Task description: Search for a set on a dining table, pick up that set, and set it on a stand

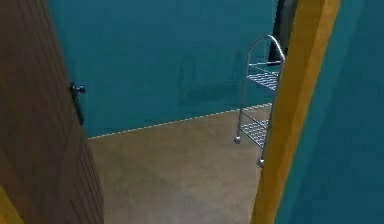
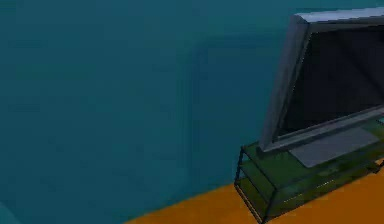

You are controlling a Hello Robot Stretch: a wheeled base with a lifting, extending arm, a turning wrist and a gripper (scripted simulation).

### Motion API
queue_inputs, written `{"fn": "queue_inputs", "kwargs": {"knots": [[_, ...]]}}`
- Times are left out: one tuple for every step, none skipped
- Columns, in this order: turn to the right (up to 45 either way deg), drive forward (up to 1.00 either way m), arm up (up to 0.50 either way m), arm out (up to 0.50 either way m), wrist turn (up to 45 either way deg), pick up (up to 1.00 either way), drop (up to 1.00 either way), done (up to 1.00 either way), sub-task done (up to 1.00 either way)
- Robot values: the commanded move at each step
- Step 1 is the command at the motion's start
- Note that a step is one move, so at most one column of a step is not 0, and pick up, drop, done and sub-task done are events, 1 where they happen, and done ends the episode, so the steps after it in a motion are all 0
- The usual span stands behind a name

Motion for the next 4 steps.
{"fn": "queue_inputs", "kwargs": {"knots": [[0.0, 0.95, 0.00, 0.00, 0.0, 0.00, 0.00, 0.00, 0.00], [-9.0, 0.00, 0.00, 0.00, 0.0, 0.00, 0.00, 0.00, 0.00], [0.0, 0.10, 0.00, 0.00, 0.0, 0.00, 0.00, 0.00, 0.00], [45.0, 0.00, 0.00, 0.00, 0.0, 0.00, 0.00, 0.00, 0.00]]}}
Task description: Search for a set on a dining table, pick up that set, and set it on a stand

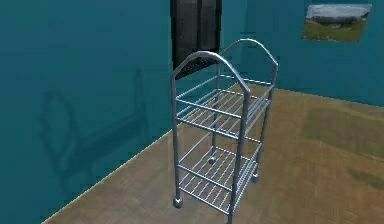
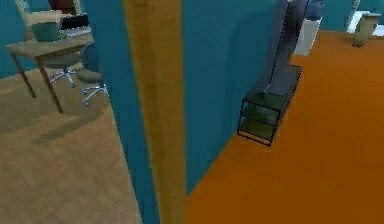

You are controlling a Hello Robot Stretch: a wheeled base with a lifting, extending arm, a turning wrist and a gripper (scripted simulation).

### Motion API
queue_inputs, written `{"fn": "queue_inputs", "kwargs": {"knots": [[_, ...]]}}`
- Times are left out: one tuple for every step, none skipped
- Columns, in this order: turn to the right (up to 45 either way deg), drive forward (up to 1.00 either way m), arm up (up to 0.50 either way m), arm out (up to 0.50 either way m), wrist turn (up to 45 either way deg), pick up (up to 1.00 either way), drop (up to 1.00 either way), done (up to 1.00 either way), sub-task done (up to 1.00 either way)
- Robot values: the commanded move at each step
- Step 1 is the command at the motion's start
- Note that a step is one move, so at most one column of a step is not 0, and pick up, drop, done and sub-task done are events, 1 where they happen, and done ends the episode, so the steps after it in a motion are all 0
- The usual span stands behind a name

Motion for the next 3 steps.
{"fn": "queue_inputs", "kwargs": {"knots": [[27.0, 0.00, 0.00, 0.00, 0.0, 0.00, 0.00, 0.00, 0.00], [0.0, 0.40, 0.00, 0.00, 0.0, 0.00, 0.00, 0.00, 0.00], [27.0, 0.00, 0.00, 0.00, 0.0, 0.00, 0.00, 0.00, 0.00]]}}
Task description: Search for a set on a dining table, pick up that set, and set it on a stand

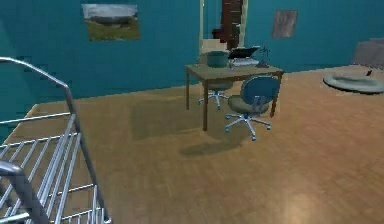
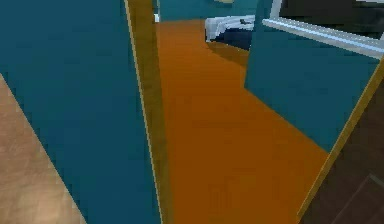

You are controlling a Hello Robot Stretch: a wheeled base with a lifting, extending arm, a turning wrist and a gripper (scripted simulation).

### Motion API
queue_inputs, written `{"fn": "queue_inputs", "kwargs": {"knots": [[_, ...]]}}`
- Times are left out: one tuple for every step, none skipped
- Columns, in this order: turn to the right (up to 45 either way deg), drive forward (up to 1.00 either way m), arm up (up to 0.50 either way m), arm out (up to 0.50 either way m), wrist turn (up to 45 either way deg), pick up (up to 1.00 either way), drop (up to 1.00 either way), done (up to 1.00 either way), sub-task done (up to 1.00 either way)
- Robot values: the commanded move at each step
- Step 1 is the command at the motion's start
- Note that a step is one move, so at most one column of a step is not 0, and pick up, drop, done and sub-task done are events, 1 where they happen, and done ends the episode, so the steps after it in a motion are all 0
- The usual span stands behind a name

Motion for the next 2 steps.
{"fn": "queue_inputs", "kwargs": {"knots": [[3.0, 0.00, 0.00, 0.00, 0.0, 0.00, 0.00, 0.00, 0.00], [0.0, 0.25, 0.00, 0.00, 0.0, 0.00, 0.00, 0.00, 0.00]]}}
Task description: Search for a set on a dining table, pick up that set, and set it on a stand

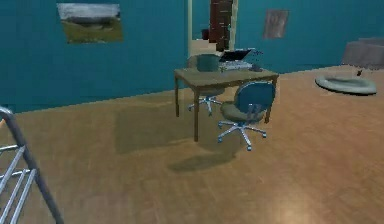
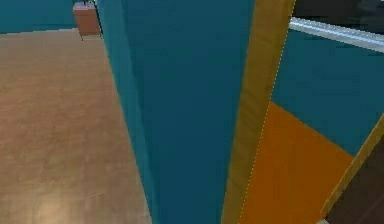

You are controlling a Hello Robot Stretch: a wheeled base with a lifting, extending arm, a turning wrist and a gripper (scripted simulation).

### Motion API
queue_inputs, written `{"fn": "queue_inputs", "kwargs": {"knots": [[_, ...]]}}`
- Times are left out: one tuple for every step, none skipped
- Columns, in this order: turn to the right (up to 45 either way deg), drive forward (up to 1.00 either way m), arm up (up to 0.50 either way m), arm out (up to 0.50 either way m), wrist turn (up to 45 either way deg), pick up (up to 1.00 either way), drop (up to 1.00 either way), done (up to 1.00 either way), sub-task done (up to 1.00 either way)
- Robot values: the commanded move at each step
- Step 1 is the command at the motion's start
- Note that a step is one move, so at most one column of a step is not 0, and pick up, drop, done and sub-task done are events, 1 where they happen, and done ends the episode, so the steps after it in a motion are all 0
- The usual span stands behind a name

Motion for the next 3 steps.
{"fn": "queue_inputs", "kwargs": {"knots": [[33.0, 0.00, 0.00, 0.00, 0.0, 0.00, 0.00, 0.00, 0.00], [0.0, 1.00, 0.00, 0.00, 0.0, 0.00, 0.00, 0.00, 0.00], [3.0, 0.00, 0.00, 0.00, 0.0, 0.00, 0.00, 0.00, 0.00]]}}
